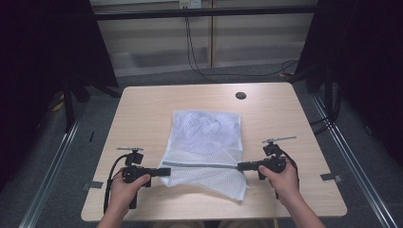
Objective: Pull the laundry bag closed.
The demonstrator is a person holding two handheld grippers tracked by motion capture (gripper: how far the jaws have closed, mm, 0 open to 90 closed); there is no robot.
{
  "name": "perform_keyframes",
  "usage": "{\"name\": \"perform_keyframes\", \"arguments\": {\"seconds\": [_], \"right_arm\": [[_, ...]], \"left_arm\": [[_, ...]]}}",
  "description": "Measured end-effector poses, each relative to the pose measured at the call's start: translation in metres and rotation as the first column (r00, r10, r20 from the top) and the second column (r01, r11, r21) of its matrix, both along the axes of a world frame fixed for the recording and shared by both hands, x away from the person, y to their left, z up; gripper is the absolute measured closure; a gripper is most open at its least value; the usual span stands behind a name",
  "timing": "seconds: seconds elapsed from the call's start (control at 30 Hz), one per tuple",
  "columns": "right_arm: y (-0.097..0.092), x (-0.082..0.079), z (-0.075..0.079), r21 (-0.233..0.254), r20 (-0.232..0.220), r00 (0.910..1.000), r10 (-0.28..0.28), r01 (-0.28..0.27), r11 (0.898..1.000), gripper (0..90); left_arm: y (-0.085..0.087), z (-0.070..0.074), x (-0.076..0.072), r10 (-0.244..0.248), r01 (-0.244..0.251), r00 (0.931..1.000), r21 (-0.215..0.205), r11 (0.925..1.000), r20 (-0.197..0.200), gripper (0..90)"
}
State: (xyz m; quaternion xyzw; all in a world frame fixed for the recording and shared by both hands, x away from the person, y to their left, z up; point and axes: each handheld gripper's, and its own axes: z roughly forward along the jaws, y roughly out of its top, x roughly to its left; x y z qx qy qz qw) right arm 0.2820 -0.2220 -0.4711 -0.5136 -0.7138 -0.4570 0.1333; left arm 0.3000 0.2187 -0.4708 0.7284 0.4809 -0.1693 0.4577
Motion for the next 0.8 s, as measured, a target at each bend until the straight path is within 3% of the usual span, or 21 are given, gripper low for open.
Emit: {"name": "perform_keyframes", "arguments": {"seconds": [0.8], "right_arm": [[-0.018,-0.005,0.000,-0.003,0.004,0.9994,-0.036,0.036,0.999,86.9]], "left_arm": [[0.003,0.000,-0.001,-0.004,0.004,1.0000,0.009,1.0000,0.005,89.1]]}}
